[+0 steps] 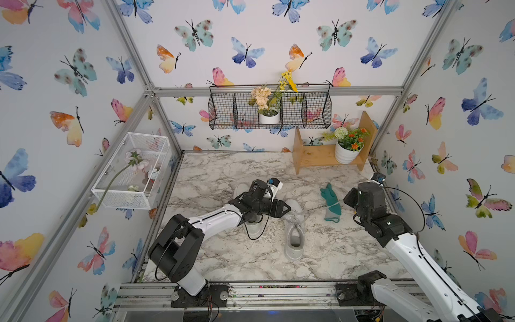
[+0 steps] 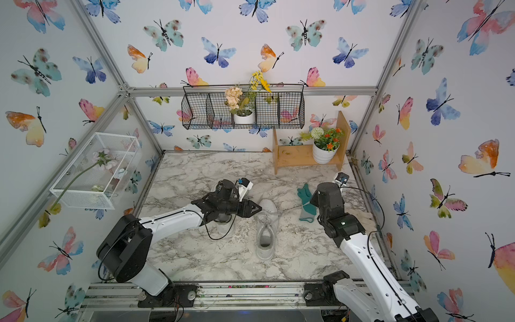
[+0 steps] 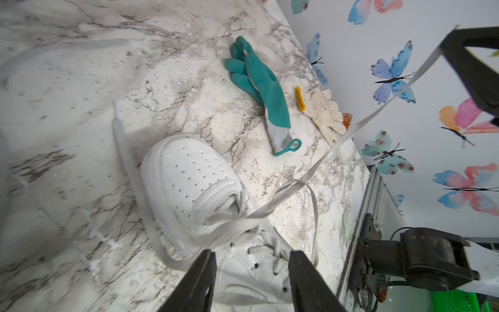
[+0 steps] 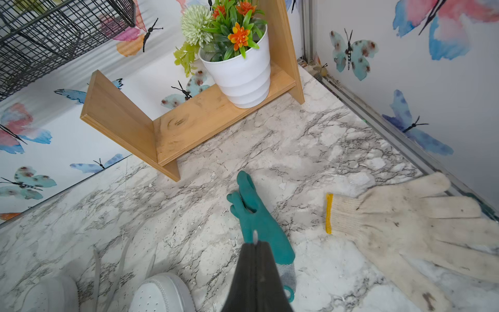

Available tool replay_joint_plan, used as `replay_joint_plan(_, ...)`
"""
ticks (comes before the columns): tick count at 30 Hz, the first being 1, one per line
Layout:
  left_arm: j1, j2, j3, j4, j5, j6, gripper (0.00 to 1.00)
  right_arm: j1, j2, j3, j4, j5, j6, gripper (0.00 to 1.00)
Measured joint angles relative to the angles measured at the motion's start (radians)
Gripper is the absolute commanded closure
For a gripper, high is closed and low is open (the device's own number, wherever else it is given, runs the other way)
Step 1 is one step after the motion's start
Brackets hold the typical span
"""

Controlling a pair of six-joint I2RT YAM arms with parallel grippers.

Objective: Tie the shoes
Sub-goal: Tie the shoelace on the shoe.

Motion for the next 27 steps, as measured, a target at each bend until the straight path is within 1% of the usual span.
replay_joint_plan(4,0.004,-0.015,0.014,-0.089,-0.065,0.01,0.5,0.0,0.0,0.001,-0.002,0.022,-0.031,0.98)
replay_joint_plan(6,0.006,-0.019,0.021,-0.135,-0.087,0.004,0.52,0.0,0.0,0.002,-0.001,0.023,-0.05,0.98)
replay_joint_plan(8,0.01,-0.018,0.035,-0.175,-0.106,-0.008,0.57,0.0,0.0,0.002,0.002,0.023,-0.065,0.98)
replay_joint_plan(11,0.011,0.007,0.097,-0.246,-0.145,-0.018,0.63,0.0,0.0,0.002,0.01,0.018,-0.082,0.98)
replay_joint_plan(14,0.011,0.087,0.203,-0.305,-0.19,-0.015,0.68,0.0,0.0,0.002,0.019,0.007,-0.085,0.98)
replay_joint_plan(19,0.012,0.257,0.35,-0.39,-0.248,0.023,0.7,0.0,0.0,0.002,0.027,-0.007,-0.09,0.98)
replay_joint_plan(22,0.012,0.325,0.382,-0.434,-0.262,0.046,0.7,0.0,0.002,0.002,0.027,-0.01,-0.091,0.98)
replay_joint_plan(27,0.012,0.376,0.385,-0.483,-0.262,0.072,0.68,0.0,0.002,0.002,0.027,-0.012,-0.09,0.98)
